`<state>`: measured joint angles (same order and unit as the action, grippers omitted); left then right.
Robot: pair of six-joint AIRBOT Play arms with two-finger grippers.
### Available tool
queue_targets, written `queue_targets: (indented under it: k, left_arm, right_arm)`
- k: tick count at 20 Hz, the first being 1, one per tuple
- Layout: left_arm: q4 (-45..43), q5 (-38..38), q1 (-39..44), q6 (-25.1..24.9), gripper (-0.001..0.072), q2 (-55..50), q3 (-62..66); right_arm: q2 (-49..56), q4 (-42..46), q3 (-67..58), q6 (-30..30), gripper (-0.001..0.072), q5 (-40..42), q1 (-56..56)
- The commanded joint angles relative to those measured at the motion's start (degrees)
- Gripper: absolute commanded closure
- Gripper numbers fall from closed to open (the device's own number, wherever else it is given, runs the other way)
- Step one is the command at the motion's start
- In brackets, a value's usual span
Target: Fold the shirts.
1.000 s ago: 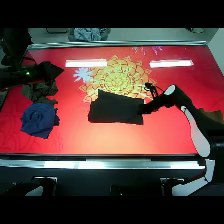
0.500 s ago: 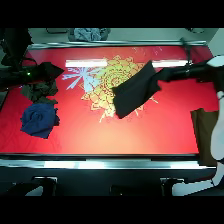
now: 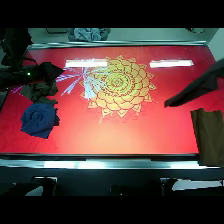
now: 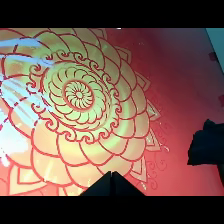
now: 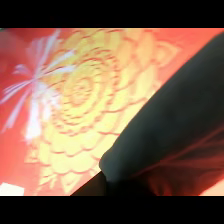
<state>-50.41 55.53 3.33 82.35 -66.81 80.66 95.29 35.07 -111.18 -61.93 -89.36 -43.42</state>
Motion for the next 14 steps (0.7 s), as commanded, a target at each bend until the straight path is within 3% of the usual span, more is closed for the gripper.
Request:
queue_targets:
  k: [1,6,9,14]
  left_arm:
    - [0.0,0.0,0.0,0.0,0.0673,0.0,0.0]
    - [0.0,0.0,0.0,0.0,0.0673,-0.1,0.0]
    - [0.0,0.0,0.0,0.0,0.0673,-0.1,0.0]
    - [0.0,0.0,0.0,-0.1,0.0673,0.0,0.0]
  right_arm:
    - [0.0,5.7,-0.4,-0.2,0.0666,1.4,-8.1]
    - [-0.1,6.1,-0.7,0.8,0.0664,1.2,-14.5]
    - [-0.8,7.0,-1.4,-2.1,0.0664,-2.1,-17.5]
    - [-3.5,27.0,-1.4,-8.0,0.0664,-9.3,-18.7]
